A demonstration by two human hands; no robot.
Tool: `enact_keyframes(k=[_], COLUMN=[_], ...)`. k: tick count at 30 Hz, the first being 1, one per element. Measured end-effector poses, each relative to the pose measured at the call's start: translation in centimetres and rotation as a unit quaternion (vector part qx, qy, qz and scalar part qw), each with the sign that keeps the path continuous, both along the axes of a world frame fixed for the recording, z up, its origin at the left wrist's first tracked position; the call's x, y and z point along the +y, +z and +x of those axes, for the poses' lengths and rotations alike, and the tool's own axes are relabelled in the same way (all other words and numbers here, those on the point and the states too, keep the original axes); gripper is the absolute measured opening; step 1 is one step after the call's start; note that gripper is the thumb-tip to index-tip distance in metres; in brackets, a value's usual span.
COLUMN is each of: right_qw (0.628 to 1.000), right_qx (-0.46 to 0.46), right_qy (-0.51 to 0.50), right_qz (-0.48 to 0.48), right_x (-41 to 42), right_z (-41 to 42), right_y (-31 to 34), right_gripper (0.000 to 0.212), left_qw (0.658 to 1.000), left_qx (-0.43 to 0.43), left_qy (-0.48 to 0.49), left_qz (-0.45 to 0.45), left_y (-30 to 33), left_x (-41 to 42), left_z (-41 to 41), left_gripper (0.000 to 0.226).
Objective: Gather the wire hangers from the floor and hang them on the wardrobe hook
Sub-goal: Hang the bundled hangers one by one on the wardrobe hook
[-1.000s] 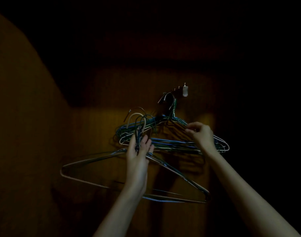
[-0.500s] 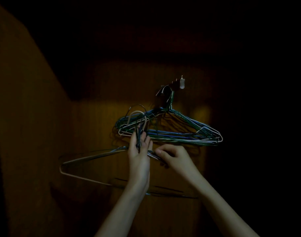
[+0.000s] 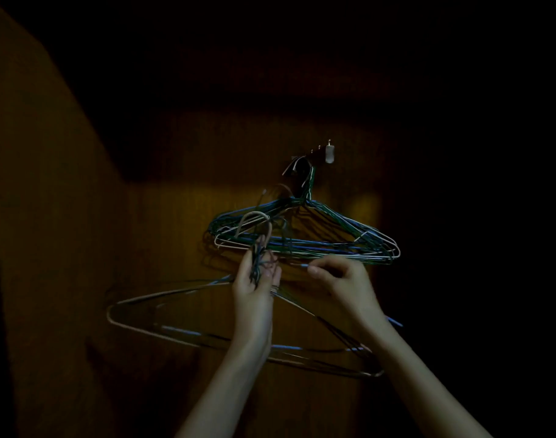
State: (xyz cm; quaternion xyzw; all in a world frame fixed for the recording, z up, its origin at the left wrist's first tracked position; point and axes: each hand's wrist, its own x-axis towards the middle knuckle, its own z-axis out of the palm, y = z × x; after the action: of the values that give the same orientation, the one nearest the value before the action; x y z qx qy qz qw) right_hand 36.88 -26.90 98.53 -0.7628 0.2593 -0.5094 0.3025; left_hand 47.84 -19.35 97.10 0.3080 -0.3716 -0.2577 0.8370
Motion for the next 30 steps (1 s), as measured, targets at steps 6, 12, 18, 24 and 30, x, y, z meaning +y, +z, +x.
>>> enact_keyframes(k=[6,12,18,24,30], right_qw=[0.998,0.998,0.987,0.974,0.97], right_qx=[-0.024,-0.04,-0.098,-0.137,-0.109], right_qy=[-0.044,-0.028,-0.078,-0.116,-0.163], right_qz=[-0.033,-0.033,-0.104,-0.137,-0.144], right_x=[-1.4,-2.1,-2.5,-3.9,-7.6], right_z=[-2.9,-4.2,-3.8,-3.6,-2.3], right_y=[0.4,-0.3,0.4,3.0,4.6], right_gripper=[0.015,0.021,0.024,0.011,0.01], left_qw=[0.999,0.999,0.999,1.0,1.0], left_qx=[0.03,0.043,0.039,0.019,0.002], left_qy=[-0.009,-0.017,-0.009,0.0,0.006], left_qz=[-0.026,-0.013,-0.013,-0.017,-0.028], left_y=[0.6,1.3,1.8,2.2,2.5], left_x=[0.3,-0.7,-1.3,-1.4,-1.7], left_z=[0.4,0.3,-0.2,0.7,1.8], left_gripper=[0.04,0.046,0.043,0.045,0.044])
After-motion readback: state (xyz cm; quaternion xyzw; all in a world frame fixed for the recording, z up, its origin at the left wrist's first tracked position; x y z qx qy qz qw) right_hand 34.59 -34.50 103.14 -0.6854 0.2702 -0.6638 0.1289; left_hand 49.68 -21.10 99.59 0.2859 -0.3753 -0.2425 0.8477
